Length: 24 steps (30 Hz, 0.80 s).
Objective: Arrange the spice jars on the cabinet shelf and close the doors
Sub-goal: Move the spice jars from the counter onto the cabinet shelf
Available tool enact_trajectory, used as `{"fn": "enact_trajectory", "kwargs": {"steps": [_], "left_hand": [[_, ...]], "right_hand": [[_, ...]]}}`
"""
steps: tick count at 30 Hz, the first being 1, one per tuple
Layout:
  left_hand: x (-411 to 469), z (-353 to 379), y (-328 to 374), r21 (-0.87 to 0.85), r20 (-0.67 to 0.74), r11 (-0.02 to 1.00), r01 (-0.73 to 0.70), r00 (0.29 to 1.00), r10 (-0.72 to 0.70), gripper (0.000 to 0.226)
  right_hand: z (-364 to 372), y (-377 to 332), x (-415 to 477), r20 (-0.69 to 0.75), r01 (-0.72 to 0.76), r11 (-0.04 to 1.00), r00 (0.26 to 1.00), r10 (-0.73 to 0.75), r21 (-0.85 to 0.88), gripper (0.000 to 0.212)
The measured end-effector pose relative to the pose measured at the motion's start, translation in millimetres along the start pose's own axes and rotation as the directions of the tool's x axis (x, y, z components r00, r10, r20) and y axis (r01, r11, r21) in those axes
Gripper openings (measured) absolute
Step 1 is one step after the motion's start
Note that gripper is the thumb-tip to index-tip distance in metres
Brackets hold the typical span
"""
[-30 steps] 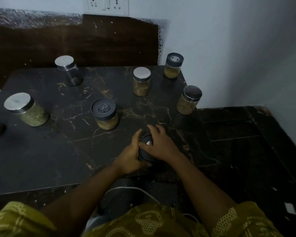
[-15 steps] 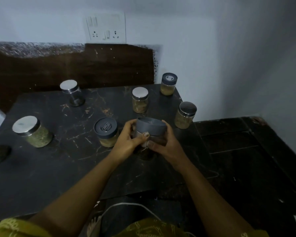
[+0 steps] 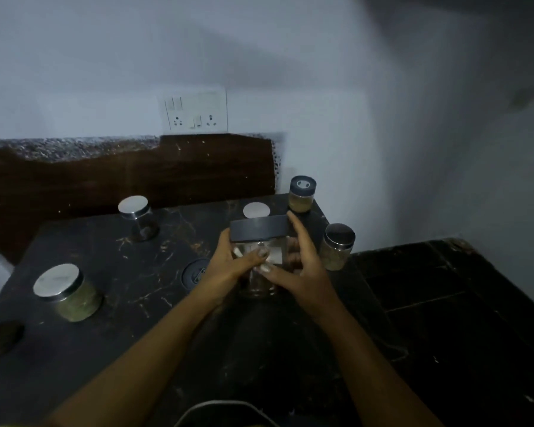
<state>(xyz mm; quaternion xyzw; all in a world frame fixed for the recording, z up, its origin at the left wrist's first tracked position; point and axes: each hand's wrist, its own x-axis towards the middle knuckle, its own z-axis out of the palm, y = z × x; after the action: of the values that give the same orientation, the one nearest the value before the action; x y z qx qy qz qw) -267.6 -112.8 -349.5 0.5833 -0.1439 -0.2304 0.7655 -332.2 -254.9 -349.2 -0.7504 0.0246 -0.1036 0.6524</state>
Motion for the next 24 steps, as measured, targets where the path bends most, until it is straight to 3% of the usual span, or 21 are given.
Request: {"fn": "enact_trajectory", "kwargs": {"steps": [3,5,7,9,11,14,16,19,24], "left_hand": [[1.1,-9.3,10.1,-0.034,0.032,0.999,0.011,0.999,-0.01,0.057],[2.1,-11.5,13.4,-0.041,0.033,0.999,-0.003,0.999,0.004,0.053],[3.4,-15.1,21.1,0.032,0.007,0.998,-0.048,0.999,0.048,0.049],[6.8,-21.0,27.8,0.139,-0.026,0.985,-0.098,0.994,0.103,0.046],[7.9,-26.2,32.4,0.135,-0.008,0.983,-0.123,0.992,0.125,0.05],[3.4,-31.7,40.3,0.197,0.017,0.968,-0.154,0.988,0.154,0.078],[0.6,-38.4,49.6,0.18,-0.002,0.969,-0.167,0.985,0.17,0.092],[-0.2,-51.2,61.3,0.146,0.018,0.975,-0.166,0.986,0.165,0.08],[-1.4,-60.9,64.0,0.107,0.042,0.967,-0.233,0.972,0.23,0.05]], "right_hand": [[2.0,-6.7,5.5,0.113,-0.085,0.963,0.992,0.057,0.258,0.083],[9.0,-10.2,8.0,0.171,-0.143,0.948,0.981,0.097,0.283,0.065],[19.9,-14.8,11.3,0.132,-0.157,0.949,0.983,0.124,0.274,0.052],[28.8,-20.1,15.0,0.041,-0.123,0.961,0.992,0.117,0.246,0.057],[35.0,-24.5,19.2,-0.012,-0.083,0.979,0.996,0.086,0.185,0.074],[42.9,-32.0,24.2,0.053,-0.045,0.998,0.998,0.042,0.047,0.098],[46.5,-36.9,26.5,0.087,-0.032,0.999,0.996,0.03,0.029,0.1],[47.8,-41.0,31.4,0.155,-0.071,0.972,0.987,0.036,0.223,0.086],[61.9,-46.2,40.5,0.268,-0.177,0.969,0.955,0.126,0.172,0.081]]}}
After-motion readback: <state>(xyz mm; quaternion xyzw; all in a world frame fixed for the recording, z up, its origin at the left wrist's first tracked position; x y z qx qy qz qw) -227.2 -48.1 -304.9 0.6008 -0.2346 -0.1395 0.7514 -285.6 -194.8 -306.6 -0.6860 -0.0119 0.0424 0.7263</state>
